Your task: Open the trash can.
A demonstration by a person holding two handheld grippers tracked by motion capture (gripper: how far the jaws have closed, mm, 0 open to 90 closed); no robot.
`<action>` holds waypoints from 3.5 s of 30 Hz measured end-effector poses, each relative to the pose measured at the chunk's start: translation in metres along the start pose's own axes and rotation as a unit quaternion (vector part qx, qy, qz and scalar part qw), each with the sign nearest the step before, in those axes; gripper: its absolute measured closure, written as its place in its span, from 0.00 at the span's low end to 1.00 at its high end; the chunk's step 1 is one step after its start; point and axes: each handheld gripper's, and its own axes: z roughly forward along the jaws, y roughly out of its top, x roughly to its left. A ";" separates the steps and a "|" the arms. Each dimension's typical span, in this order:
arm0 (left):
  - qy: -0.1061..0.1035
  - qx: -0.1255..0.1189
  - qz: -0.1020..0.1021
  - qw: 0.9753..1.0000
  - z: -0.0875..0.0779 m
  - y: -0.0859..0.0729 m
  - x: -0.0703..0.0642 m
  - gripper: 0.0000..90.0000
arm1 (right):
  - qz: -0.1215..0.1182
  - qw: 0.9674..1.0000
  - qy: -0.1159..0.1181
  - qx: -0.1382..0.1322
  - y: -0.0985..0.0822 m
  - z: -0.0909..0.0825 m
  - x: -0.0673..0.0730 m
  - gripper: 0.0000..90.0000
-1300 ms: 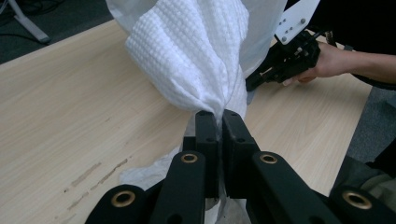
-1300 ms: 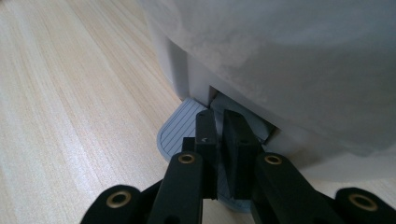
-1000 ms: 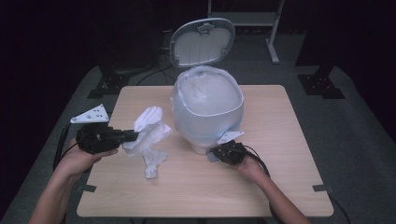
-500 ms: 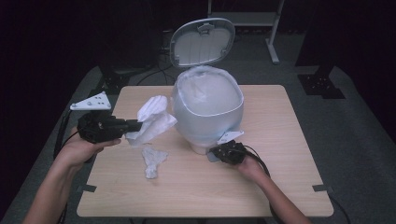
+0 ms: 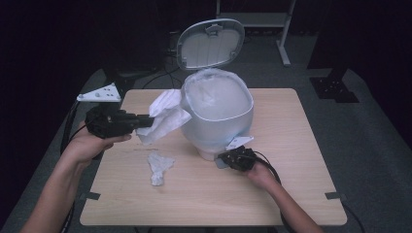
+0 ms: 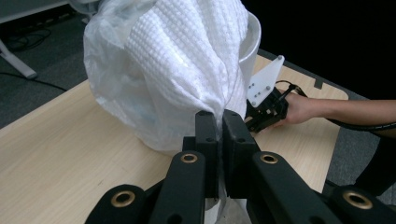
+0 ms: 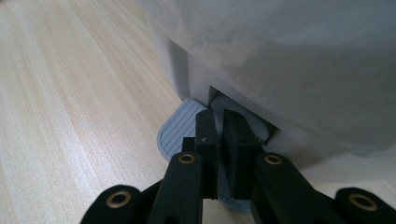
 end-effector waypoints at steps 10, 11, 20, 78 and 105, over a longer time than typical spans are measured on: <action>-0.009 -0.001 0.011 1.000 0.010 0.022 -0.003 0.96 | 0.000 1.000 -0.001 -0.001 0.000 0.000 0.000 0.94; -0.009 -0.001 0.012 1.000 0.010 0.023 -0.003 0.96 | -0.001 1.000 -0.001 -0.001 0.000 0.000 0.000 0.94; -0.013 0.001 0.017 1.000 0.018 0.039 -0.004 0.96 | -0.001 1.000 -0.001 -0.001 -0.001 0.000 0.000 0.94; -0.026 0.024 0.026 0.999 0.077 0.105 0.002 0.96 | -0.005 1.000 0.004 -0.001 0.000 0.000 -0.001 0.94; -0.022 0.049 0.026 0.998 0.116 0.109 0.011 0.96 | -0.004 1.000 0.004 -0.001 0.000 0.000 -0.001 0.94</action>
